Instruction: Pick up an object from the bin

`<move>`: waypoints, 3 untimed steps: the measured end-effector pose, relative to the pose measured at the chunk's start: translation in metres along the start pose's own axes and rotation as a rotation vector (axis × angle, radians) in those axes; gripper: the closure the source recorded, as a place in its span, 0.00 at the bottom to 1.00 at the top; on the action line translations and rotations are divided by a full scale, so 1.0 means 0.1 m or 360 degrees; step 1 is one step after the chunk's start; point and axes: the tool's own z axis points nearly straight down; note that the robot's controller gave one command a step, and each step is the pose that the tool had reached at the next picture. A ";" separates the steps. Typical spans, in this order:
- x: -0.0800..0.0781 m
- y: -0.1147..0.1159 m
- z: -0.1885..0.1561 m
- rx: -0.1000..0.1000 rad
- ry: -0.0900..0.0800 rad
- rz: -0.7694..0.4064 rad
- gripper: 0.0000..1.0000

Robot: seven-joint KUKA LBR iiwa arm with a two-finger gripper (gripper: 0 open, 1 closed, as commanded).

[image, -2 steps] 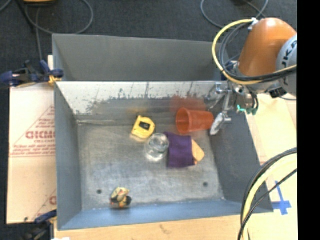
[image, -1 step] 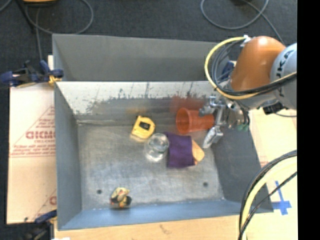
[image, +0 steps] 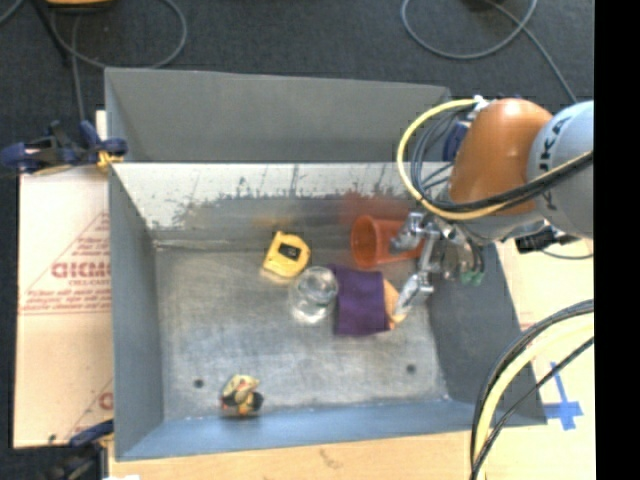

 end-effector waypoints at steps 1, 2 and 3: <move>0.25 0.31 0.04 0.0005 -0.0002 -0.0099 0.00; 0.42 0.55 0.42 0.0005 -0.0009 -0.0214 0.00; 0.43 0.56 0.42 0.0004 -0.0009 -0.0237 1.00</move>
Offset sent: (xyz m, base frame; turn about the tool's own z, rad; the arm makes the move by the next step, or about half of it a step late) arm -0.0446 0.0690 -0.0564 -0.1545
